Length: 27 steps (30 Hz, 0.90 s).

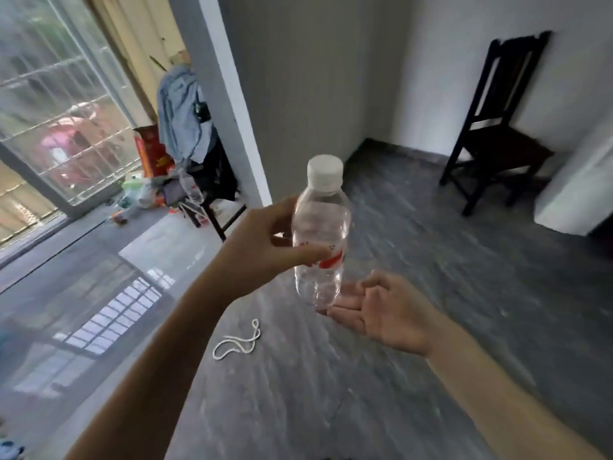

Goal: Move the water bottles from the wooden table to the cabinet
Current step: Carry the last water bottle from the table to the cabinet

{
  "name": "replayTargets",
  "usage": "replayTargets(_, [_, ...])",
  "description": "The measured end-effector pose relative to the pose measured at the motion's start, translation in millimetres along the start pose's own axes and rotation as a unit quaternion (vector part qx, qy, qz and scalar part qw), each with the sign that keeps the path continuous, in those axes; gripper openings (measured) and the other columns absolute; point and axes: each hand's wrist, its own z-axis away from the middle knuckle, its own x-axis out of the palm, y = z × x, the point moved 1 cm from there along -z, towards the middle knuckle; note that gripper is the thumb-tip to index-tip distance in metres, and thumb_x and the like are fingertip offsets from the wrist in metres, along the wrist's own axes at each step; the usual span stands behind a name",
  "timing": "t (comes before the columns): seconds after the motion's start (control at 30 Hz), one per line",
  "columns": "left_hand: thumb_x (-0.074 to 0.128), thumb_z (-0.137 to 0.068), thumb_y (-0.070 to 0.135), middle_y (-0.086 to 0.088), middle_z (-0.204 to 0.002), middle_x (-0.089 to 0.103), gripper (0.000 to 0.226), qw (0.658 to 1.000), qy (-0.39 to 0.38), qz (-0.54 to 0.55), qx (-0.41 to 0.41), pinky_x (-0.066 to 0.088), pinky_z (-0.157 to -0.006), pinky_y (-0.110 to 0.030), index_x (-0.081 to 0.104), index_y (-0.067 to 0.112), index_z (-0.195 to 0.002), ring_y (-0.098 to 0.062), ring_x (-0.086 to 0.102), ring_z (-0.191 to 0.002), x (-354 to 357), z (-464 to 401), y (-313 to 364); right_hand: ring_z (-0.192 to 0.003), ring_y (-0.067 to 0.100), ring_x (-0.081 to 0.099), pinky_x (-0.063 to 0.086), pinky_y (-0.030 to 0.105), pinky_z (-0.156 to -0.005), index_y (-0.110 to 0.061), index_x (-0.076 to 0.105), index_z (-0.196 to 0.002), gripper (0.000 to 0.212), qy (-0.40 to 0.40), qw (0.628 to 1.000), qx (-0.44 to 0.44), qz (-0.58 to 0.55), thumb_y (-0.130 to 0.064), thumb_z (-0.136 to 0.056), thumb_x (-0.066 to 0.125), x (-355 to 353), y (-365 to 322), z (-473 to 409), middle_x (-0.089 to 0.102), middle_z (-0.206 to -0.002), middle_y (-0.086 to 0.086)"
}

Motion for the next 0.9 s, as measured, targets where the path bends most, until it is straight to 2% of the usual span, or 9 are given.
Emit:
replayTargets(0.13, [0.082, -0.073, 0.033, 0.014, -0.099, 0.077, 0.047, 0.995, -0.077, 0.028, 0.047, 0.058, -0.081, -0.023, 0.065, 0.037, -0.117, -0.006, 0.075, -0.093, 24, -30, 12, -0.137, 0.043, 0.043, 0.04, 0.037, -0.111, 0.008, 0.068, -0.113, 0.044, 0.038, 0.997, -0.071, -0.001, -0.016, -0.09, 0.04, -12, -3, 33, 0.052, -0.139, 0.033])
replayTargets(0.17, [0.081, -0.072, 0.036, 0.016, -0.099, 0.077, 0.049, 0.993, -0.095, 0.036, 0.055, 0.057, -0.081, -0.021, 0.064, 0.039, -0.117, -0.005, 0.074, -0.093, 31, -35, 16, -0.136, 0.042, 0.044, 0.04, 0.037, -0.11, 0.009, 0.066, -0.117, 0.045, 0.051, 0.995, -0.087, -0.003, -0.016, -0.09, 0.04, -15, -3, 40, 0.052, -0.139, 0.032])
replayTargets(0.23, [0.083, -0.073, 0.033, 0.015, -0.1, 0.077, 0.05, 0.987, -0.134, 0.049, 0.068, 0.058, -0.084, -0.024, 0.063, 0.038, -0.119, -0.006, 0.074, -0.094, 47, -46, 22, -0.133, 0.04, 0.046, 0.046, 0.035, -0.104, 0.013, 0.045, -0.139, 0.058, 0.083, 0.99, -0.114, -0.019, -0.016, -0.088, 0.041, -28, 0, 53, 0.052, -0.139, 0.033])
replayTargets(0.3, [0.083, -0.074, 0.034, 0.014, -0.101, 0.077, 0.051, 0.98, -0.172, 0.051, 0.081, 0.058, -0.086, -0.027, 0.064, 0.034, -0.122, -0.006, 0.074, -0.095, 64, -56, 28, -0.136, 0.042, 0.045, 0.052, 0.036, -0.099, 0.014, 0.03, -0.147, 0.068, 0.118, 0.982, -0.142, -0.049, -0.016, -0.087, 0.042, -38, 5, 67, 0.053, -0.138, 0.034])
replayTargets(0.47, [0.083, -0.079, 0.027, 0.014, -0.104, 0.076, 0.055, 0.963, -0.235, 0.065, 0.113, 0.058, -0.09, -0.027, 0.062, 0.029, -0.13, -0.004, 0.073, -0.097, 107, -81, 50, -0.128, 0.038, 0.053, 0.052, 0.036, -0.098, 0.013, 0.043, -0.134, 0.057, 0.175, 0.961, -0.199, -0.076, -0.01, -0.081, 0.047, -58, 0, 108, 0.055, -0.136, 0.032])
replayTargets(0.57, [0.084, -0.08, 0.027, 0.015, -0.106, 0.076, 0.059, 0.953, -0.261, 0.066, 0.136, 0.058, -0.092, -0.029, 0.06, 0.03, -0.134, -0.003, 0.072, -0.099, 134, -97, 67, -0.127, 0.041, 0.056, 0.048, 0.038, -0.104, -0.007, 0.039, -0.125, 0.039, 0.177, 0.952, -0.229, -0.103, -0.01, -0.086, 0.043, -72, -8, 130, 0.062, -0.128, 0.032])
replayTargets(0.63, [0.084, -0.078, 0.029, 0.015, -0.108, 0.075, 0.062, 0.948, -0.274, 0.067, 0.146, 0.057, -0.094, -0.031, 0.06, 0.03, -0.135, -0.002, 0.072, -0.1, 153, -108, 78, -0.129, 0.041, 0.055, 0.048, 0.038, -0.103, 0.004, 0.055, -0.122, 0.039, 0.187, 0.947, -0.241, -0.1, -0.01, -0.091, 0.035, -81, -15, 145, 0.061, -0.128, 0.032])
replayTargets(0.77, [0.083, -0.078, 0.033, 0.014, -0.109, 0.075, 0.06, 0.938, -0.299, 0.064, 0.163, 0.057, -0.095, -0.032, 0.061, 0.029, -0.134, -0.002, 0.071, -0.101, 194, -130, 102, -0.131, 0.041, 0.052, 0.045, 0.039, -0.107, 0.011, 0.065, -0.104, 0.039, 0.199, 0.94, -0.258, -0.105, -0.01, -0.093, 0.033, -99, -33, 176, 0.059, -0.131, 0.031])
replayTargets(0.9, [0.082, -0.078, 0.034, 0.015, -0.109, 0.075, 0.059, 0.928, -0.321, 0.072, 0.172, 0.056, -0.094, -0.029, 0.061, 0.03, -0.133, -0.002, 0.071, -0.101, 236, -154, 128, -0.133, 0.038, 0.051, 0.039, 0.039, -0.113, 0.012, 0.055, -0.132, 0.049, 0.216, 0.932, -0.272, -0.105, -0.009, -0.093, 0.033, -122, -56, 213, 0.057, -0.136, 0.031])
